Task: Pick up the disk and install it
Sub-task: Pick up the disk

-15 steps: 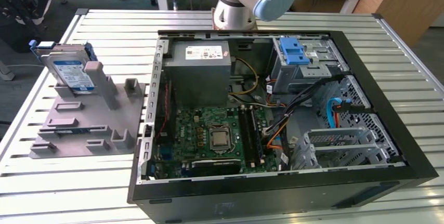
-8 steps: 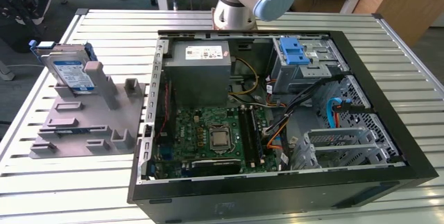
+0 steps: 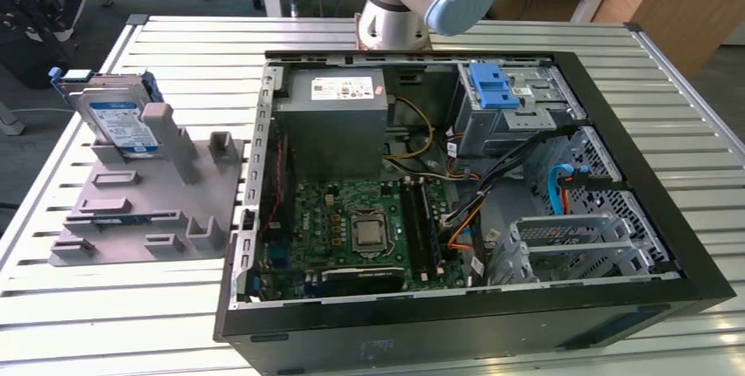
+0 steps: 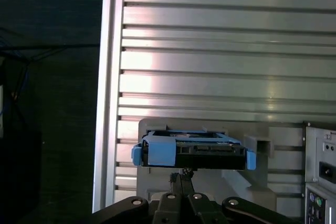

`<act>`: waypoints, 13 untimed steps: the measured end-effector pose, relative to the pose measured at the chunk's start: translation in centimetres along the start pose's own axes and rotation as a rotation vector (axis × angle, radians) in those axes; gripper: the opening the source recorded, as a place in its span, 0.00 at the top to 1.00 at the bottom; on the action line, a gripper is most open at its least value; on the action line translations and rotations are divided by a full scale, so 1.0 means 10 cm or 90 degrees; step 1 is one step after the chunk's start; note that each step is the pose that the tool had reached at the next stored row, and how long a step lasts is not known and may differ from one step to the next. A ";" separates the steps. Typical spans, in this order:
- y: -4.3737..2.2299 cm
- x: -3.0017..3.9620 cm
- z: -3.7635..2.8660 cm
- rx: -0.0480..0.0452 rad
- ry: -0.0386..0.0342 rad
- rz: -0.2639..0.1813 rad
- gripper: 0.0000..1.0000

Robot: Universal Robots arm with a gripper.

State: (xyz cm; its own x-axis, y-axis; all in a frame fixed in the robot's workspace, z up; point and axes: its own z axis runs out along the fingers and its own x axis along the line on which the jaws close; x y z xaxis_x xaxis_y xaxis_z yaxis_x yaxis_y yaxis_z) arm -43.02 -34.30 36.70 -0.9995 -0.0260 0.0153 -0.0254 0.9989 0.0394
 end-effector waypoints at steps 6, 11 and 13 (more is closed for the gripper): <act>0.000 0.000 0.000 0.0001 0.0003 -0.007 0.89; 0.000 0.000 0.000 0.0003 0.0008 -0.019 0.89; 0.000 0.000 0.000 0.0004 0.0010 -0.026 0.89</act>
State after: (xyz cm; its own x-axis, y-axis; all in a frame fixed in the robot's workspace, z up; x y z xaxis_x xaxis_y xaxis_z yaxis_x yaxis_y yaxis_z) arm -43.02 -34.30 36.70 -0.9977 -0.0667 0.0153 -0.0660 0.9970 0.0394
